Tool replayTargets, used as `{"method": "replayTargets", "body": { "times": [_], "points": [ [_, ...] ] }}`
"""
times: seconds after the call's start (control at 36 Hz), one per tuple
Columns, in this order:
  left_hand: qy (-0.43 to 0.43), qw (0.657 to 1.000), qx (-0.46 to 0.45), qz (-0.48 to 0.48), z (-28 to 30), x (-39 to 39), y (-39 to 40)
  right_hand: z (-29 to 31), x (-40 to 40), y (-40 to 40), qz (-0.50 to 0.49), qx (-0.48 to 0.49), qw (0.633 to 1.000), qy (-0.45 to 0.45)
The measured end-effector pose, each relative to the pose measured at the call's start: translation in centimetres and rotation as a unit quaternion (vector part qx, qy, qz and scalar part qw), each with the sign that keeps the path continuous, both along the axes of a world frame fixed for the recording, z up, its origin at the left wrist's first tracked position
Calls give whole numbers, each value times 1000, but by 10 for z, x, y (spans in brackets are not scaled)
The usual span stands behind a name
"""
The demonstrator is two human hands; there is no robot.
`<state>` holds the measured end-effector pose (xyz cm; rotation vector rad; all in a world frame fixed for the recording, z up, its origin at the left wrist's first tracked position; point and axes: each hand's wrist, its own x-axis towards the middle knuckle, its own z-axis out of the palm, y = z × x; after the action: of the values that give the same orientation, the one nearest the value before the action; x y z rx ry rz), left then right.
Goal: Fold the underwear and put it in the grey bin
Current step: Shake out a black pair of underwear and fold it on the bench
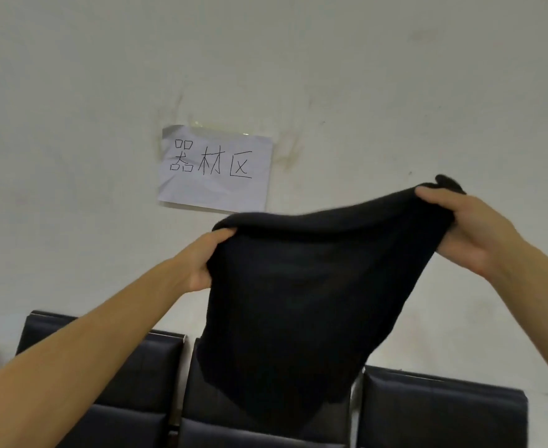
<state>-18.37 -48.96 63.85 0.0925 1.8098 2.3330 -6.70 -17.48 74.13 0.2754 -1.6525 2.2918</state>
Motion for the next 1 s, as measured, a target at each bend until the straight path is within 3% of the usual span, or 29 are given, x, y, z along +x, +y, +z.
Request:
{"method": "replayTargets", "body": {
  "times": [0.22,0.36,0.5,0.61,0.67,0.81,1.0],
  "points": [
    [34,999,6,-29,30,15,-15,-26,-10,10,-6,33,994,-101],
    [23,997,10,-68,47,28,2,-41,-17,-8,50,70,989,-120],
    [62,985,-13,-160,60,45,33,-50,-24,-54,119,148,974,-124],
    [113,949,-22,-293,64,53,41,-49,-28,-74,132,204,965,-94],
    [129,939,-40,-315,63,52,42,-49,-28,-77,118,235,961,-85],
    [136,966,-60,-212,53,44,45,-55,-36,-81,51,282,955,-78],
    [63,987,-110,-102,54,26,2,-45,-41,-41,-60,232,965,-107]
  ]
}}
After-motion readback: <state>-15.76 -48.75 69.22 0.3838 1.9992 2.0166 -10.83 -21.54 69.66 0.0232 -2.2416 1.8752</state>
